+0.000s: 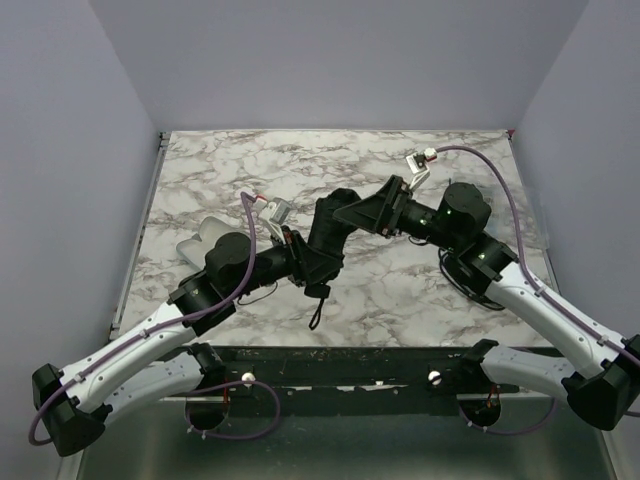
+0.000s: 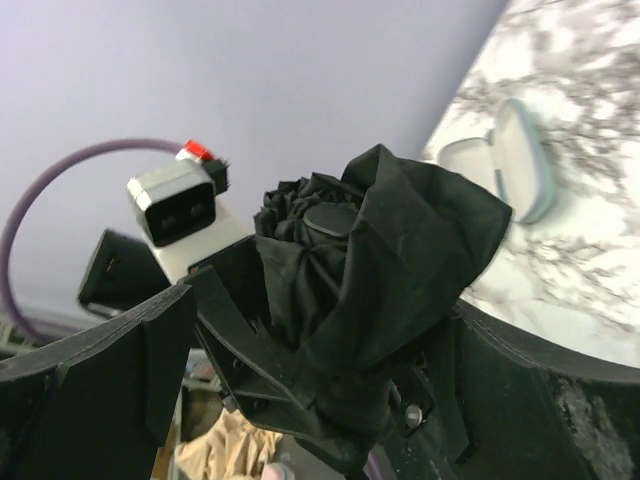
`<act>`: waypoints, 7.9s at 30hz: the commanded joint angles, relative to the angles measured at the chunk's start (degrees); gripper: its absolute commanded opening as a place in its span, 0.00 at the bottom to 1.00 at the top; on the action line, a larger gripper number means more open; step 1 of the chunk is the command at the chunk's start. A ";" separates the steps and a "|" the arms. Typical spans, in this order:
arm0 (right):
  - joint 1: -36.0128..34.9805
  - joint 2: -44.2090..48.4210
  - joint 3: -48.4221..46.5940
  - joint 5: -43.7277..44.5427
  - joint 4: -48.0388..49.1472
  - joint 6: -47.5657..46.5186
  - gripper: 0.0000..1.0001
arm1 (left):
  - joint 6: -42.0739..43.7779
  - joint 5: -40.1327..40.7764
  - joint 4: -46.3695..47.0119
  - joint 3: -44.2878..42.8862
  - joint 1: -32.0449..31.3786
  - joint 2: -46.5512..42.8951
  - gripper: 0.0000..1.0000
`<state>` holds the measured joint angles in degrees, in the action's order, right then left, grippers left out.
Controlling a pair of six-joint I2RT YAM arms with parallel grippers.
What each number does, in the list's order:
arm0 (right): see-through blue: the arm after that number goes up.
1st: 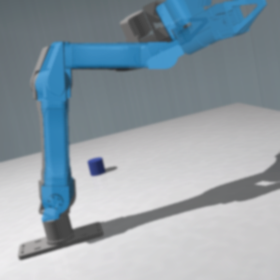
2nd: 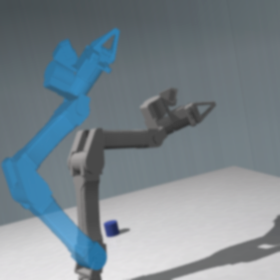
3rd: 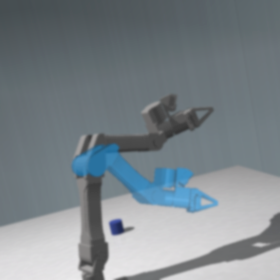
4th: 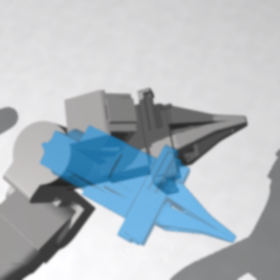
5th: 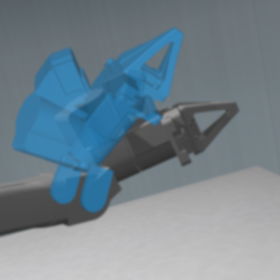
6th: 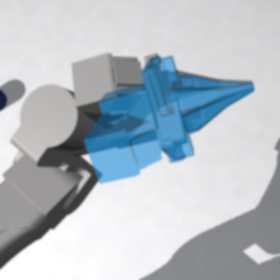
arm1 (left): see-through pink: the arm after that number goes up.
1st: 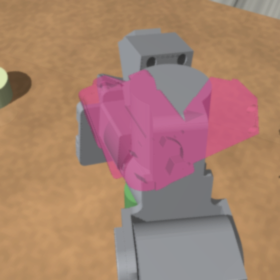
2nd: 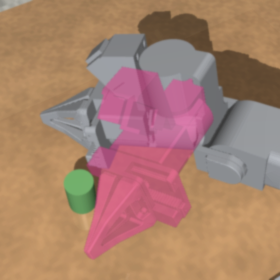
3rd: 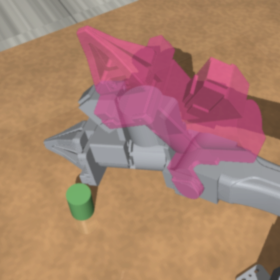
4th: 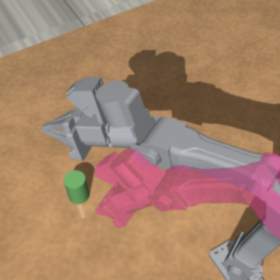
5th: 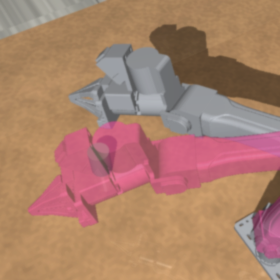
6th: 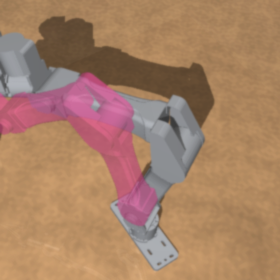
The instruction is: Open the umbrella
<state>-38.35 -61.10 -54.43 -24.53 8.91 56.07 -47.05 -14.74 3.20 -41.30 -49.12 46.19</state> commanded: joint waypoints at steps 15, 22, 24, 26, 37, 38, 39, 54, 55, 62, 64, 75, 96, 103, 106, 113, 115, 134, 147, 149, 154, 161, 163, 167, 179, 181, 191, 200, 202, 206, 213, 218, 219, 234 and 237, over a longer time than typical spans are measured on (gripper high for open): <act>-0.31 -4.55 -15.03 17.61 -37.87 4.20 0.80 | 22.18 23.56 -23.74 -15.65 0.17 6.60 0.00; -0.85 -7.46 -15.27 13.29 -33.13 7.05 0.76 | 26.98 24.03 -23.60 -19.61 0.16 12.91 0.00; -0.94 -8.65 -16.21 12.73 -32.65 7.38 0.76 | 28.13 23.98 -24.16 -21.24 0.15 14.60 0.00; -1.09 -9.74 -17.22 12.66 -32.56 7.53 0.75 | 29.11 23.36 -24.64 -23.03 0.17 16.07 0.00; -1.45 -11.87 -17.03 12.94 -29.16 9.14 0.67 | 32.37 20.53 -22.19 -21.28 0.12 17.45 0.00; -1.51 -11.84 -16.94 12.87 -28.80 9.25 0.67 | 32.37 20.53 -22.27 -21.28 0.17 17.39 0.00; -1.49 -11.67 -16.77 12.78 -28.20 9.40 0.67 | 32.45 20.54 -22.36 -21.20 0.17 17.35 0.00; -1.89 -10.38 -10.79 13.86 -22.96 12.51 0.42 | 33.29 21.84 -22.44 -20.34 0.17 15.69 0.00; -2.04 -10.34 -10.33 13.98 -22.80 12.74 0.38 | 33.37 22.07 -22.69 -20.47 0.12 15.72 0.00; -3.02 -10.13 -9.11 14.91 -22.75 13.05 0.11 | 33.43 23.00 -23.16 -20.66 0.17 15.89 0.00; -3.00 -9.96 -9.03 15.05 -23.09 12.96 0.04 | 33.38 23.09 -23.17 -20.58 0.17 15.86 0.00; -3.07 -7.10 -6.71 18.19 -26.85 10.89 0.01 | 33.42 24.12 -23.27 -20.15 0.17 14.99 0.00; -3.08 -1.11 -4.66 19.89 -30.24 6.35 0.67 | 33.60 24.85 -23.28 -19.99 0.17 14.78 0.00; -3.10 -1.30 -7.23 18.35 -25.26 7.03 0.82 | 33.52 24.52 -23.30 -20.06 0.17 15.15 0.00; -3.14 -3.36 -9.02 17.57 -24.00 7.60 0.81 | 33.51 24.28 -23.27 -20.08 0.16 15.33 0.00; -3.10 -7.58 -11.26 17.48 -22.44 8.66 0.71 | 33.42 24.45 -23.52 -20.22 0.17 15.25 0.00; -3.14 -7.93 -11.10 18.01 -22.44 8.86 0.65 | 33.34 24.33 -23.51 -20.29 0.17 15.08 0.00; -3.85 -12.03 -11.76 17.72 -22.19 9.20 0.34 | 33.22 23.53 -23.73 -20.58 0.17 14.71 0.00; -4.09 -8.78 -9.18 21.51 -25.05 3.07 0.01 | 33.51 24.05 -23.77 -20.35 0.17 13.93 0.00; -4.08 -6.39 -6.08 24.08 -27.63 1.23 0.01 | 33.51 24.15 -23.96 -20.31 0.17 13.71 0.00; -4.10 0.43 3.62 28.47 -28.60 1.88 0.01 | 33.47 23.82 -23.75 -20.29 0.17 12.98 0.00; -4.07 0.78 -1.37 26.06 -34.82 -3.42 1.00 | 33.68 21.55 -23.38 -19.79 0.17 12.29 0.00; -4.06 3.48 -1.63 25.11 -33.46 -4.82 1.00 | 33.49 19.25 -23.22 -19.70 0.12 11.77 0.00; -4.10 10.28 -0.54 21.26 -27.62 -5.80 1.00 | 30.57 11.40 -24.07 -21.59 0.26 12.23 0.00; -4.02 13.40 -3.67 18.17 -19.01 -5.21 1.00 | 10.62 -19.91 -15.54 -22.66 2.11 11.62 0.00; -4.07 12.74 -4.45 18.51 -18.93 -5.61 1.00 | 8.79 -22.15 -14.78 -23.04 2.14 11.81 0.00; -4.07 8.38 -6.25 13.58 -16.04 -5.90 0.68 | 0.60 -31.10 -4.12 -21.20 2.22 13.98 0.00; -4.10 11.61 -0.76 14.23 -14.71 -7.07 0.01 | -16.20 -42.92 17.40 -18.64 5.47 17.24 0.00; -4.07 11.48 -1.57 14.06 -15.07 -7.23 0.01 | -15.56 -44.30 17.08 -19.28 5.62 17.95 0.12; -4.03 10.64 -6.15 17.84 -19.08 -7.62 0.01 | -3.97 -41.06 1.64 -22.77 5.66 17.13 0.76; -4.04 9.39 -15.34 29.40 -21.80 -8.07 0.01 | 19.82 -11.65 -32.94 -31.42 5.45 13.54 0.98; -4.06 5.59 -24.58 37.60 -28.00 -6.01 0.01 | 26.03 4.19 -38.10 -30.37 3.71 9.08 0.99; -4.09 4.51 -26.17 37.72 -28.80 -5.79 0.01 | 26.72 6.11 -38.27 -29.94 3.26 8.26 0.99; -4.03 -0.75 -30.73 33.56 -34.57 -3.19 0.01 | 37.08 10.37 -31.80 -27.72 -2.76 6.12 0.98; -4.10 -1.03 -30.75 32.41 -35.14 -2.63 0.01 | 37.99 10.95 -32.28 -29.01 -3.63 8.33 0.98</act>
<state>-42.37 -62.61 -82.15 9.43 -27.40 51.27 -12.88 -5.87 -29.61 -68.55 -51.55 51.88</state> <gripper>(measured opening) 0.305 0.983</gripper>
